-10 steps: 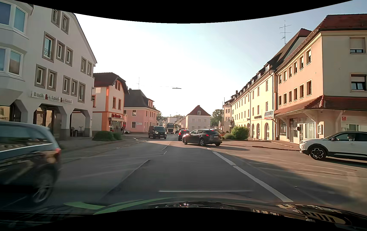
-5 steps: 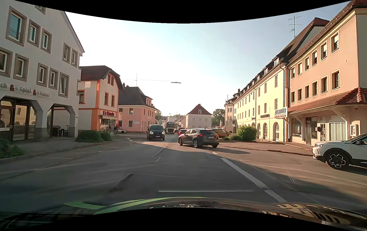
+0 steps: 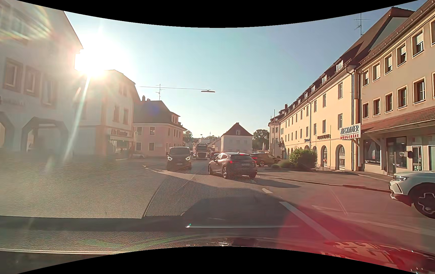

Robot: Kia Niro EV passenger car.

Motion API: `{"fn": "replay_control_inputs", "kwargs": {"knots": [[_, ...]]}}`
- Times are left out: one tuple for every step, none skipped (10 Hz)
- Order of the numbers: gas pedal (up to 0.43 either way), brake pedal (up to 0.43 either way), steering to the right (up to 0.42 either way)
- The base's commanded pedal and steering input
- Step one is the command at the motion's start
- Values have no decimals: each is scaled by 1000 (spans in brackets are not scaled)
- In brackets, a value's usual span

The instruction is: Follow the waypoints while adhering to traffic rules and regulations

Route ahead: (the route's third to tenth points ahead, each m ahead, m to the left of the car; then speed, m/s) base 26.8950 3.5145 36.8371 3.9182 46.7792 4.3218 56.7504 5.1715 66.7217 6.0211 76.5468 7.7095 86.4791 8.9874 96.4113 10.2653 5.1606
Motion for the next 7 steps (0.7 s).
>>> {"fn": "replay_control_inputs", "kwargs": {"knots": [[0, 171, -2], [0, 159, -2], [0, 152, -3], [0, 140, -3], [0, 140, -3], [0, 140, -3], [0, 146, -3]]}}
